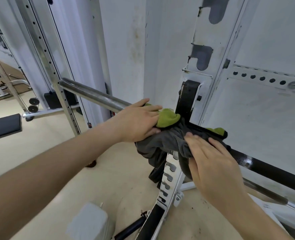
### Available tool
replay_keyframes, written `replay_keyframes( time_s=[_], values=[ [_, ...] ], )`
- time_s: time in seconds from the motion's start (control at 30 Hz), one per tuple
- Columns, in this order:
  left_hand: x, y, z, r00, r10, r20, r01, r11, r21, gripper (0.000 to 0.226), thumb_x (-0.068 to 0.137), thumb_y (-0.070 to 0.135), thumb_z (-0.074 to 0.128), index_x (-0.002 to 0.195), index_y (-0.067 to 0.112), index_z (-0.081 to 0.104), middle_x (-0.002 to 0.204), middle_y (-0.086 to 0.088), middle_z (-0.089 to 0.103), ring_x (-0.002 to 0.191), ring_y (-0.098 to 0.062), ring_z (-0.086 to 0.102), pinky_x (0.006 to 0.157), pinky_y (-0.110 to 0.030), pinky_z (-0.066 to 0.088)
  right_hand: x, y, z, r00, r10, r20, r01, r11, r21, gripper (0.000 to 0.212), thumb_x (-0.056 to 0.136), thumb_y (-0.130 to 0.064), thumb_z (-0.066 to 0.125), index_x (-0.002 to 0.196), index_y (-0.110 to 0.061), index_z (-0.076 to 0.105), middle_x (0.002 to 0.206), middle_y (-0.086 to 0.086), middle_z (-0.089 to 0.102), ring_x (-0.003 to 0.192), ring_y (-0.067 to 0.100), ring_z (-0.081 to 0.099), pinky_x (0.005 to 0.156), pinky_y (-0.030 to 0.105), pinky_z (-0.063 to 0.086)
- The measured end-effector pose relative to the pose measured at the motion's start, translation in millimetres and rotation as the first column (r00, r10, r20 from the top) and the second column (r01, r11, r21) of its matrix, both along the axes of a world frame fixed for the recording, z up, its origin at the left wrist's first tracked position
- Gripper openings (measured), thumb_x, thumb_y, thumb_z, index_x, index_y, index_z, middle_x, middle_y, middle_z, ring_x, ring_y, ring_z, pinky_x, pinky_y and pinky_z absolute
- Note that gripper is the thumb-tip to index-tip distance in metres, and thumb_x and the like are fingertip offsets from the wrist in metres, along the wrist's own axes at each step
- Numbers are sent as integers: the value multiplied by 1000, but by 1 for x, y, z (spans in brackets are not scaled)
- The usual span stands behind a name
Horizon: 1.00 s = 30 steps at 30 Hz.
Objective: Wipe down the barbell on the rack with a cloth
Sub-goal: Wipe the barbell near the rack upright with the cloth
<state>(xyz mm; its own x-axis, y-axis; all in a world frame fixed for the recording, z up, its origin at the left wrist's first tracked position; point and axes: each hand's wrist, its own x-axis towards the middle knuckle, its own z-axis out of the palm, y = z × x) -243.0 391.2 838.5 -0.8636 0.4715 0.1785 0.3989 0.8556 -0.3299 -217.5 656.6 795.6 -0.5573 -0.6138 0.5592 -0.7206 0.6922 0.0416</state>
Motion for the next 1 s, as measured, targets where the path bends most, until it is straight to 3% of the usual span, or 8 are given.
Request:
replay_keyframes(
  time_s=[0.1, 0.23, 0.4, 0.5, 0.57, 0.73, 0.9, 1.0],
  values=[
    [4, -9, 9, 998, -60, 5, 60, 998, 30, 49, 95, 50, 43, 137, 26, 51, 146, 10, 52, 144, -13, 37, 122, -41, 10, -1, -9, -2, 999, -20, -49, 15, 994, -107, 43, 93, -19, 44, 130, -7, 63, 126, 8, 69, 115, 21, 66, 104, 39, 45],
    [4, -14, 12, 998, -17, 55, -3, 936, 353, 44, 89, 45, 42, 122, 21, 57, 114, 8, 67, 109, -13, 61, 123, -35, 18, -12, -25, 5, 995, 46, -83, -68, 956, -286, 51, 93, -4, 48, 144, -13, 52, 137, 9, 61, 117, 23, 62, 98, 39, 51],
    [2, 16, -8, 971, -94, -221, 200, 828, 524, 32, 96, 17, 47, 125, 7, 55, 100, -3, 67, 89, -22, 59, 95, -34, 47, -23, -37, 8, 993, 61, -104, -60, 998, 5, 75, 88, -6, 44, 157, -27, 24, 163, 14, 24, 143, 35, 34, 109, 49, 39],
    [-5, 15, -4, 969, -201, -146, 243, 886, 396, 30, 92, 20, 45, 117, 8, 57, 91, -1, 68, 82, -24, 62, 96, -37, 47, -28, -35, 18, 994, 64, -91, -57, 995, 81, 73, 84, -8, 43, 156, -12, 29, 164, 13, 19, 149, 30, 25, 114, 48, 35],
    [-8, 4, 0, 964, -252, -78, 264, 927, 267, 33, 89, 28, 47, 116, 11, 55, 90, 1, 67, 82, -22, 64, 104, -37, 43, -32, -31, 22, 996, 87, -36, -84, 994, 69, 67, 84, -16, 41, 151, -11, 40, 160, 6, 32, 142, 21, 40, 109, 43, 42],
    [-13, -14, 9, 960, -276, 40, 277, 960, -29, 79, 85, 49, 48, 151, 13, 25, 126, 1, 64, 113, -17, 60, 118, -39, 30, -31, -15, 7, 995, 96, -34, -97, 995, -39, 53, 87, -18, 49, 138, -11, 58, 149, 2, 50, 122, 18, 59, 102, 38, 49],
    [-11, -15, 15, 960, -204, 193, 197, 979, 56, 101, 75, 57, 58, 157, 23, 10, 145, 5, 50, 133, -9, 46, 124, -36, 14, -26, -17, 0, 993, 73, -92, -79, 995, -60, 48, 90, -14, 50, 137, -10, 59, 149, 3, 50, 123, 19, 58, 105, 39, 45],
    [-7, -11, 3, 980, -194, 53, 193, 981, 16, 104, 72, 65, 63, 155, 20, 18, 142, 4, 54, 129, -12, 51, 123, -35, 18, -24, -20, -2, 993, 62, -98, -70, 995, -77, 48, 90, -14, 49, 137, -10, 59, 149, 3, 50, 122, 20, 59, 105, 40, 45]
  ],
)
